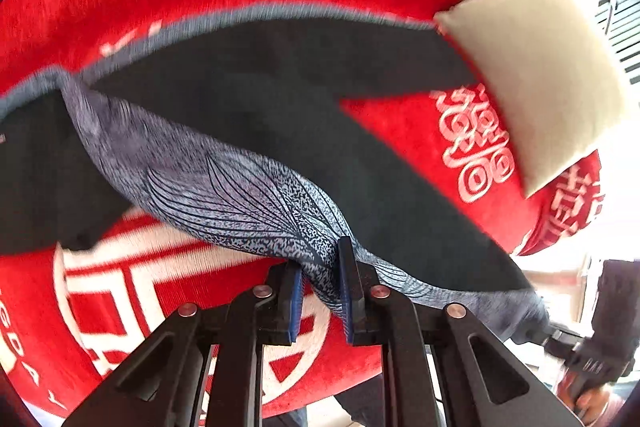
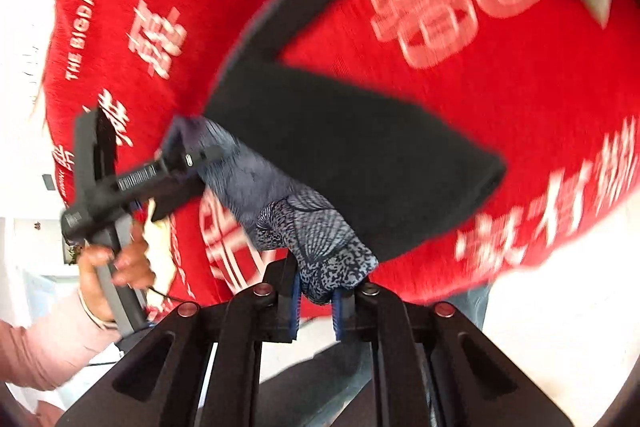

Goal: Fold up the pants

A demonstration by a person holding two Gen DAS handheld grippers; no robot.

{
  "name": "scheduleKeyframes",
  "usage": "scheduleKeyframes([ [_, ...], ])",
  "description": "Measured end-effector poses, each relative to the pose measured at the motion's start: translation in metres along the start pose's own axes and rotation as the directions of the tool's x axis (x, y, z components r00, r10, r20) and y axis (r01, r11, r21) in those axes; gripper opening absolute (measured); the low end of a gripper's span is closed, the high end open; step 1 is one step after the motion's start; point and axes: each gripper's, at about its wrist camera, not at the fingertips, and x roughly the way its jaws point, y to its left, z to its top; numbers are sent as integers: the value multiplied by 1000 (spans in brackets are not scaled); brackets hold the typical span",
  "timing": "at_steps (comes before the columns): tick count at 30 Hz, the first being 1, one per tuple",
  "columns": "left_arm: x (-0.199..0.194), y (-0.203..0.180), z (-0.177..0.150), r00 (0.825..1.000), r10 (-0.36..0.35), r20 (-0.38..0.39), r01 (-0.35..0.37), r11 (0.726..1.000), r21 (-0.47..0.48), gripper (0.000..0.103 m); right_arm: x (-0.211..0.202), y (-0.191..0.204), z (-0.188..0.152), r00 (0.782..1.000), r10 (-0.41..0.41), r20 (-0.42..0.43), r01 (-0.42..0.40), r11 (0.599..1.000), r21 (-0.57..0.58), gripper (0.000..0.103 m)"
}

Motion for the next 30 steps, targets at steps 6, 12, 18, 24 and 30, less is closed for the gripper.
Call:
scheduleKeyframes([
  [6, -15, -10, 50, 998, -16, 57, 16, 1000, -3, 17, -30, 27, 96, 997, 13, 82, -5, 996, -90, 13],
  [12, 5, -24, 113, 994, 53, 91, -53, 999, -3, 17, -6, 23, 221, 999, 16, 40, -9, 986, -167, 13],
  [18, 38, -15, 178, 979, 157, 131, -146, 985, -89, 17, 58, -5, 326, 996, -40, -83, 26, 986, -168, 13],
  [24, 50, 9, 193, 955, 277, 102, -257, 950, -178, 17, 110, -37, 364, 976, -130, -178, 108, 986, -127, 22],
  [30, 35, 25, 165, 918, 380, 113, -348, 908, -233, 77, 85, -16, 377, 977, -197, -78, 177, 961, -213, 72],
])
